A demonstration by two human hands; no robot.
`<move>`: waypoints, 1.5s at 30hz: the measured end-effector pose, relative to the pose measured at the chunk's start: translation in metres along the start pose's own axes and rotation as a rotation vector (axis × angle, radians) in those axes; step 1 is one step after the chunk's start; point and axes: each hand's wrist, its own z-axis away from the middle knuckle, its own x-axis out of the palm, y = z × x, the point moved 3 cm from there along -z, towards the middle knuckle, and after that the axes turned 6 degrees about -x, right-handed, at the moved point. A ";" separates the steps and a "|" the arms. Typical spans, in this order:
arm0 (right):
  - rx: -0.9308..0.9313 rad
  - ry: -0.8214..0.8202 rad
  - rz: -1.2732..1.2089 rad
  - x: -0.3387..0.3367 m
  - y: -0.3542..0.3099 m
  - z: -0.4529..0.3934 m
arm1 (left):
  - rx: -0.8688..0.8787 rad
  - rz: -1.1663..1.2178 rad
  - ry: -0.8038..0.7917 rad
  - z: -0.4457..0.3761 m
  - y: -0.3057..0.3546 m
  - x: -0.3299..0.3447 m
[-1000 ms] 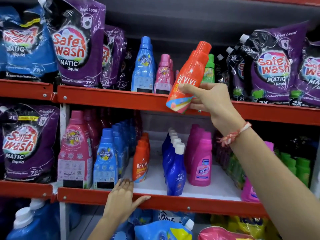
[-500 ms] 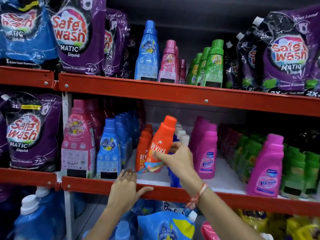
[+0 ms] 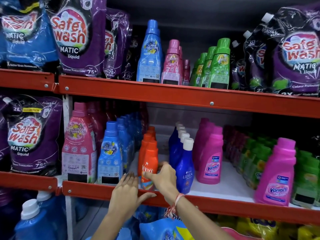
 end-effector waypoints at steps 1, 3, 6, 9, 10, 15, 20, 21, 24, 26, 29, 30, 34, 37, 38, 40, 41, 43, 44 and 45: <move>-0.013 0.004 0.006 0.001 0.000 0.001 | 0.000 -0.002 -0.003 0.000 -0.001 0.001; -0.036 0.014 0.024 0.001 0.001 0.002 | -0.004 -0.007 -0.012 0.001 -0.002 0.002; -0.067 -0.032 0.033 0.001 0.003 0.003 | -0.002 -0.016 -0.002 0.002 -0.001 -0.001; -0.122 -0.105 0.020 -0.005 0.010 0.008 | -0.008 -0.017 0.008 0.002 0.001 -0.003; -0.152 -0.101 0.004 -0.009 0.013 0.012 | -0.010 -0.018 0.008 0.002 0.001 -0.003; -0.336 0.190 -0.114 -0.062 0.024 0.044 | -0.004 -0.036 0.026 0.004 0.002 -0.006; -0.350 0.589 -0.115 -0.123 0.057 0.063 | 0.022 -0.047 0.049 0.005 0.004 -0.011; -0.331 0.659 -0.077 -0.134 0.065 0.064 | 0.026 -0.045 0.051 0.005 0.004 -0.011; -0.203 0.875 0.026 -0.163 0.096 0.059 | 0.035 -0.040 0.060 0.006 0.005 -0.011; -0.131 0.981 0.054 -0.179 0.114 0.056 | 0.033 -0.036 0.054 0.006 0.005 -0.013; -0.016 1.052 0.083 -0.198 0.133 0.049 | 0.027 -0.036 0.051 0.006 0.006 -0.013; 0.017 1.057 0.094 -0.205 0.137 0.046 | 0.026 -0.035 0.045 0.005 0.007 -0.013; 0.119 1.037 0.137 -0.224 0.152 0.033 | 0.026 -0.040 0.021 0.006 0.009 -0.010; 0.181 1.038 0.173 -0.236 0.159 0.026 | 0.024 -0.040 0.005 0.006 0.011 -0.005; 0.201 1.040 0.180 -0.240 0.158 0.021 | 0.029 -0.035 -0.009 0.004 0.012 -0.005; 0.190 1.036 0.171 -0.244 0.148 0.019 | 0.011 -0.022 0.009 0.004 0.007 -0.009; 0.165 1.029 0.162 -0.242 0.137 0.020 | -0.008 -0.029 0.034 0.003 0.003 -0.018; 0.149 1.001 0.154 -0.233 0.129 0.019 | -0.014 -0.022 0.017 0.002 0.002 -0.021; 0.128 0.983 0.154 -0.226 0.127 0.018 | -0.008 -0.023 0.017 0.001 0.002 -0.021; 0.107 0.955 0.154 -0.218 0.124 0.018 | -0.007 -0.025 0.025 0.001 0.002 -0.022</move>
